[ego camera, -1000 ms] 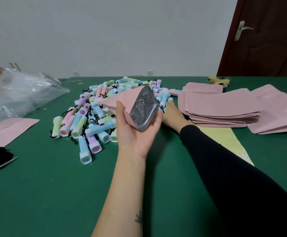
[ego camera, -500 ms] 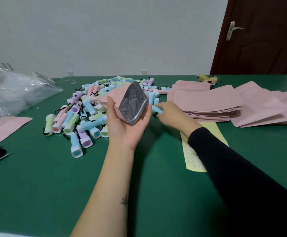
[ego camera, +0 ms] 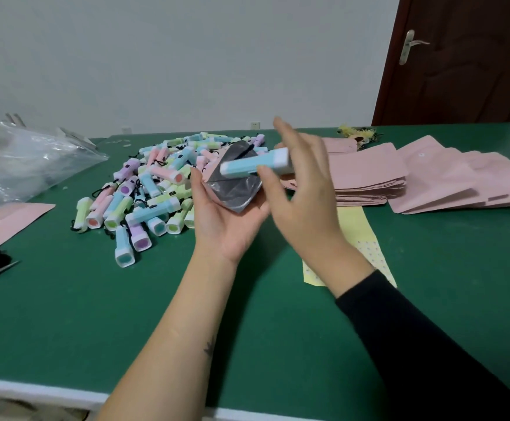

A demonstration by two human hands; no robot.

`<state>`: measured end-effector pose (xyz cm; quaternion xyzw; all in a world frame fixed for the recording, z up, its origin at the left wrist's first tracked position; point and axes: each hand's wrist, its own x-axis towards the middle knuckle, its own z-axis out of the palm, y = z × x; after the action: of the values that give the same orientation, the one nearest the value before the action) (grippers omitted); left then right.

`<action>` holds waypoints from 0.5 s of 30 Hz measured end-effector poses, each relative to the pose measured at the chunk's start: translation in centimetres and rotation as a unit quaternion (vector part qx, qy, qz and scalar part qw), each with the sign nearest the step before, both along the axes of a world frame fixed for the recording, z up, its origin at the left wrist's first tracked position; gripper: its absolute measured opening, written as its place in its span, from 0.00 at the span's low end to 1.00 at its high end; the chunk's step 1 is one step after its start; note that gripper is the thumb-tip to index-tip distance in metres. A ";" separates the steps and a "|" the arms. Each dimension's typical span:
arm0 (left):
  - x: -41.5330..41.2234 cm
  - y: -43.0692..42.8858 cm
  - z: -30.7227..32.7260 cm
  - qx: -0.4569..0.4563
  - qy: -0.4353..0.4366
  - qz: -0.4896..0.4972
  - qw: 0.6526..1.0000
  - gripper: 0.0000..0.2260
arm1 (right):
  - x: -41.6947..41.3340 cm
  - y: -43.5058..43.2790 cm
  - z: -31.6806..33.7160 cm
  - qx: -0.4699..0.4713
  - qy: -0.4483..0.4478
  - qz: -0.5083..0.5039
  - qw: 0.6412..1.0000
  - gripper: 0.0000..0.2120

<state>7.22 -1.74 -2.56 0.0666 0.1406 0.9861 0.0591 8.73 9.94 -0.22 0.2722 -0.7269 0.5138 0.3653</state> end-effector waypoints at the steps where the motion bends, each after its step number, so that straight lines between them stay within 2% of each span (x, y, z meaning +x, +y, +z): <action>1: 0.1 0.3 0.0 -0.005 0.002 -0.002 1.000 0.35 | 0.2 -0.3 -0.2 0.014 0.019 -0.011 1.000 0.20; 3: 0.2 0.6 -0.3 -0.010 0.001 -0.009 1.000 0.31 | 0.2 -0.8 -0.7 0.050 0.055 -0.042 0.996 0.14; 5: 0.3 1.0 -0.6 -0.013 0.000 -0.027 1.000 0.31 | 0.0 -1.1 -1.0 0.120 0.089 -0.094 0.984 0.08; 8: 0.7 1.6 -0.8 -0.002 0.001 -0.062 0.998 0.32 | -0.6 -1.0 -1.5 0.203 0.061 -0.128 0.969 0.03; 10: 0.8 2.0 -0.9 0.008 -0.001 -0.064 0.998 0.30 | -0.7 -0.7 -1.6 0.238 0.026 -0.133 0.962 0.06; 12: 0.8 2.2 -0.8 0.031 -0.012 -0.063 0.997 0.30 | -0.5 -0.5 -1.3 0.224 0.020 -0.136 0.965 0.12; 15: 1.0 2.6 -0.1 0.052 -0.016 -0.090 0.994 0.34 | -0.6 0.4 -0.6 0.098 0.050 -0.137 0.984 0.18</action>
<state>8.26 0.81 -2.66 0.0663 0.0816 0.9837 0.1461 8.13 10.37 -0.85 0.2303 -0.7851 0.3706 0.4396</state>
